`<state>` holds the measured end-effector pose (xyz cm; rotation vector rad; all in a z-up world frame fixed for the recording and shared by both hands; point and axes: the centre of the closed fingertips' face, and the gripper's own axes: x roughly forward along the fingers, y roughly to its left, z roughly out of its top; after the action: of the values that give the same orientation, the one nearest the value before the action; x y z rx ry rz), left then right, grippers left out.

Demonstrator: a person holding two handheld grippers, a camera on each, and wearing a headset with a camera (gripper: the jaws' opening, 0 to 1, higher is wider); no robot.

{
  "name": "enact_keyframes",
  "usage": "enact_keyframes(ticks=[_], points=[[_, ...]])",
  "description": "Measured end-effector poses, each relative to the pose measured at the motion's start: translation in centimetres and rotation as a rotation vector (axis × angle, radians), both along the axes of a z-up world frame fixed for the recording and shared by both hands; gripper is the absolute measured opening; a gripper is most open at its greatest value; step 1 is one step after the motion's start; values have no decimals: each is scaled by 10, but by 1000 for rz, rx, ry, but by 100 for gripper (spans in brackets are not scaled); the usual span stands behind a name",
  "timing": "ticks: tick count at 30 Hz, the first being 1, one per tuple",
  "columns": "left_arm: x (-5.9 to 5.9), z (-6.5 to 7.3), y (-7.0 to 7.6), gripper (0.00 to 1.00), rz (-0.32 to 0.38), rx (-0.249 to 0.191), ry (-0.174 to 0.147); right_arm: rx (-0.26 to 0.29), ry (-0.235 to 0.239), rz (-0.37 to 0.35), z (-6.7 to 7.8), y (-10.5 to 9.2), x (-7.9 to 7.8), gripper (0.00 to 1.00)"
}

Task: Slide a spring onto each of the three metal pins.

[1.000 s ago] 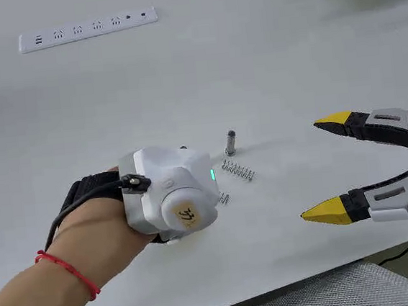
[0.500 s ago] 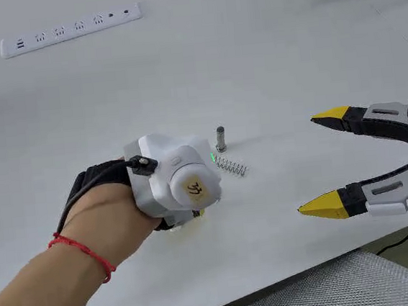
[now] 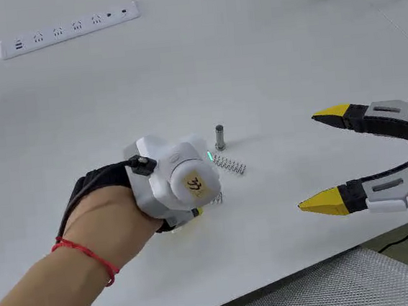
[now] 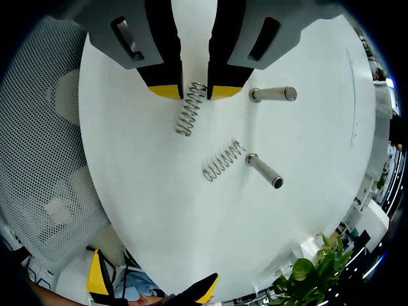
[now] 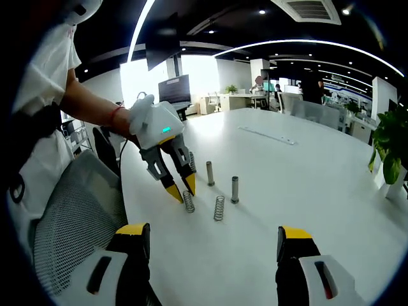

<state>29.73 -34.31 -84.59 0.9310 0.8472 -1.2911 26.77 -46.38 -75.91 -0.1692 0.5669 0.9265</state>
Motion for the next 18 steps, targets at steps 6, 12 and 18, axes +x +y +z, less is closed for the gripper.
enact_keyframes(ticks=[6,12,18], points=[[-2,0,2,7,28,-2,21,0,2,-2,0,-3,1,81],[-3,-1,2,7,48,0,37,-2,1,1,0,-3,2,80],[-5,-1,3,7,65,-14,62,-1,-1,0,1,-2,3,80]])
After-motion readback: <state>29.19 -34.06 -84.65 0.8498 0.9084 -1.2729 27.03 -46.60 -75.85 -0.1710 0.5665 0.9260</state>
